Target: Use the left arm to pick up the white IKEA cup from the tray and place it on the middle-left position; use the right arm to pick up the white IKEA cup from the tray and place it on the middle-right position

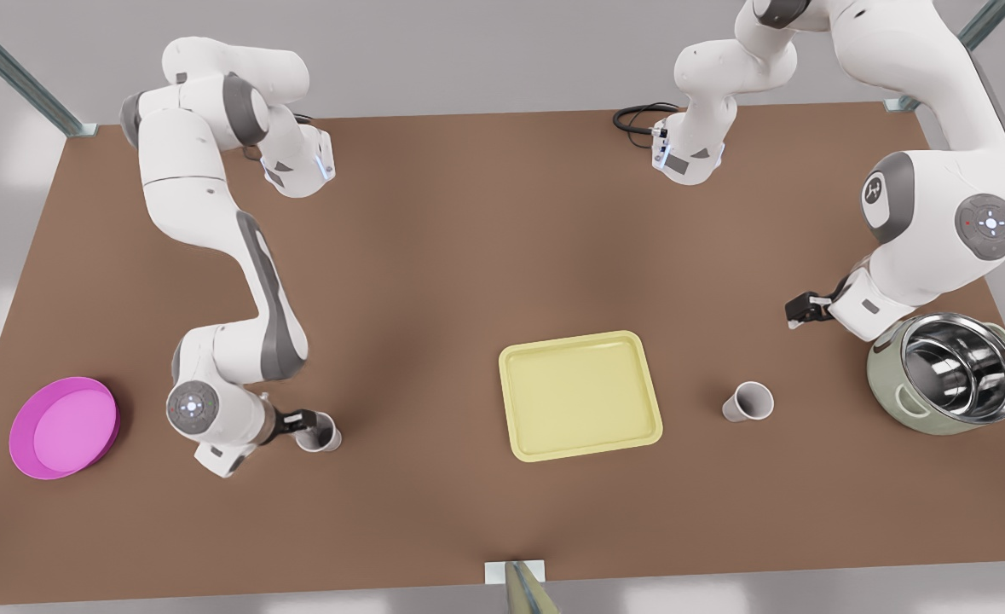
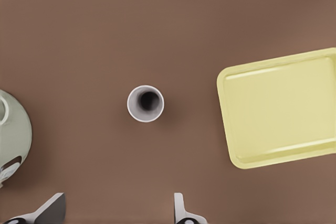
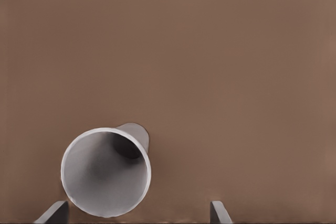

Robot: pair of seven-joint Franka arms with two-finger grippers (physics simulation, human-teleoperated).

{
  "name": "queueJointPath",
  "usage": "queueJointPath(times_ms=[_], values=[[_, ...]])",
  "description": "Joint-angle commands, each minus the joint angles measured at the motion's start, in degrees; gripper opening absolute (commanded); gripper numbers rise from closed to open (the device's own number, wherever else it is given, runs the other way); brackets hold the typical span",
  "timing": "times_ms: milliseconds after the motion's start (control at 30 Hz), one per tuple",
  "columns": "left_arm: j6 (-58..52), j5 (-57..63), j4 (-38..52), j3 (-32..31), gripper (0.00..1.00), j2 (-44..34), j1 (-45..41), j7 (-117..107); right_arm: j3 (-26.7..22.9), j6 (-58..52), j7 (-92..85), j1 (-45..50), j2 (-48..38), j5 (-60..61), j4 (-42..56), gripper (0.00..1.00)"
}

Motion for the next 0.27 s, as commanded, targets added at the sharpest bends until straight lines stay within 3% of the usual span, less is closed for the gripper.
queueJointPath(times_ms=[0,100,233], values=[[1.28,-0.13,0.04,-0.02,1.00,-0.04,0.05,-2.48,0.17,-11.74,-7.30,0.11,-6.00,-0.33,0.20,1.00],[1.28,0.04,0.04,0.07,1.00,-0.13,0.05,-2.48,-5.98,-16.76,-6.68,-0.24,-17.08,-0.24,0.56,1.00],[1.37,-0.04,0.04,-0.02,1.00,-0.13,-0.04,-2.48,-4.14,-16.76,-1.85,-3.76,-23.67,-0.33,-3.84,1.00]])
